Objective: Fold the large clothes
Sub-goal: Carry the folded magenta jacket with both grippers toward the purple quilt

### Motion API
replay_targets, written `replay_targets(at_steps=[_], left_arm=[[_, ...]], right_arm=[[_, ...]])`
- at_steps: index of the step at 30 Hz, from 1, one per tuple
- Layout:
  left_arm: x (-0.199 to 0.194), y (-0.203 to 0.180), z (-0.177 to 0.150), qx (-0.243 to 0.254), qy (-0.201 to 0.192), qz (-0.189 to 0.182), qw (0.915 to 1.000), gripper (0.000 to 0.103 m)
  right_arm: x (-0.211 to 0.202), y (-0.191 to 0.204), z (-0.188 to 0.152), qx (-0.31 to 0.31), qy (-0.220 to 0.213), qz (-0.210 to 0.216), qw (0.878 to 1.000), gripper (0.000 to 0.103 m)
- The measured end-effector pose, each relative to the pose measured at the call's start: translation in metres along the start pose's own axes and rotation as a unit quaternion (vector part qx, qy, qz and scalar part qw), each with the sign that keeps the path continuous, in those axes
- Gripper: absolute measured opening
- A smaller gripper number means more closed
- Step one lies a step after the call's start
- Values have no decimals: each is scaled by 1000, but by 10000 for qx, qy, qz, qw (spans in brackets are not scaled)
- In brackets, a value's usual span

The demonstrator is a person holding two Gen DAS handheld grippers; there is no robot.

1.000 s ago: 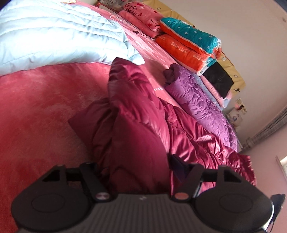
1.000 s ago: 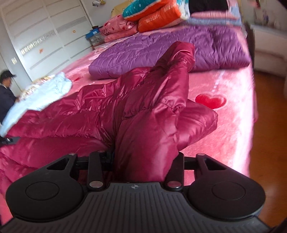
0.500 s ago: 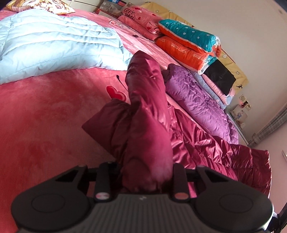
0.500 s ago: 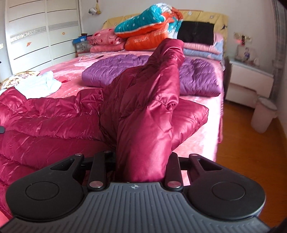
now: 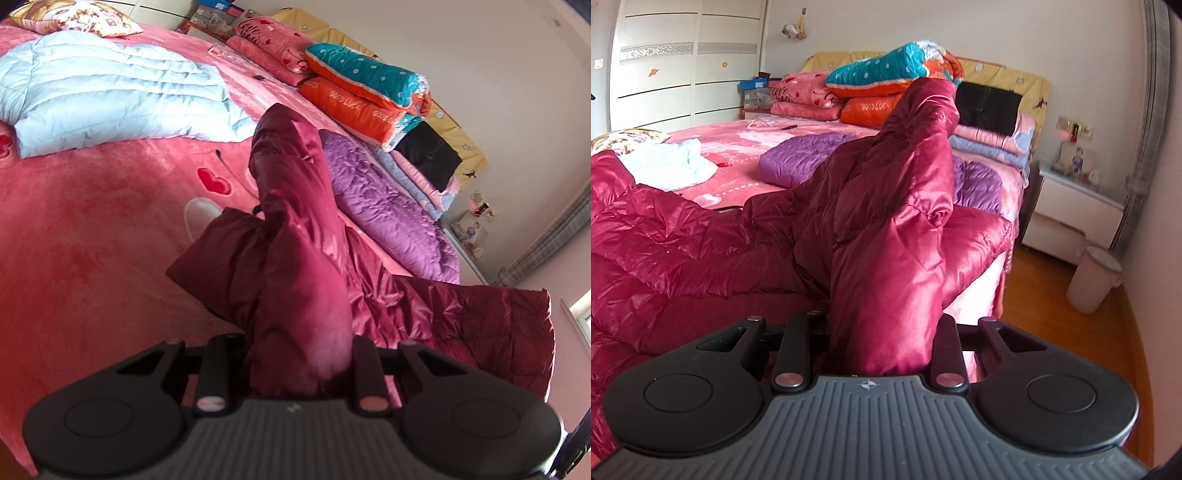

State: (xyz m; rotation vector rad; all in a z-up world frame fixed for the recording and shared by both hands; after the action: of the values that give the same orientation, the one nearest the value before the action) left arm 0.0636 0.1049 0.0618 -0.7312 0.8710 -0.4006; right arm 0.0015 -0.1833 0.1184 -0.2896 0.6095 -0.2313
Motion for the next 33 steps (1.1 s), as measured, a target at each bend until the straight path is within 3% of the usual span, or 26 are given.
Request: replay_targets(at_steps=[11,20,27,33], left_arm=[[-42,-77,9,733,-163,-630,9952,23],[-75,-164,37,1328,-542,-1269,9815,23],[-71,-226,74,1578,-896,-1569,9708,23],[-28,-260,116,1620,-933,-1635,9687,23]], right_arm=[[-41,-21,14,-364,-484,-639,9961,30],[-73,-84,61,101,-1053,-1070,9886,30],[-76,-141,116,367,-1558,-1403,9771,30],[-54,-183,155,526,-1850,-1640,9675,30]])
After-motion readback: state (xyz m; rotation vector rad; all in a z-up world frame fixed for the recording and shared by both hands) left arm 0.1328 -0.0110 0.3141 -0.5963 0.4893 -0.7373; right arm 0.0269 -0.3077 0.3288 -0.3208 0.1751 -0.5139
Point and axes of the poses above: each gripper's, at about its wrist camera, not at the fingertips, and x roughly the way its jaws point, y to its left, z to its top, the point moved 8 cm from there along x, roughly the way its jaws point, and after that the axes turned 15 degrees about -x, right-handed, at the moved point
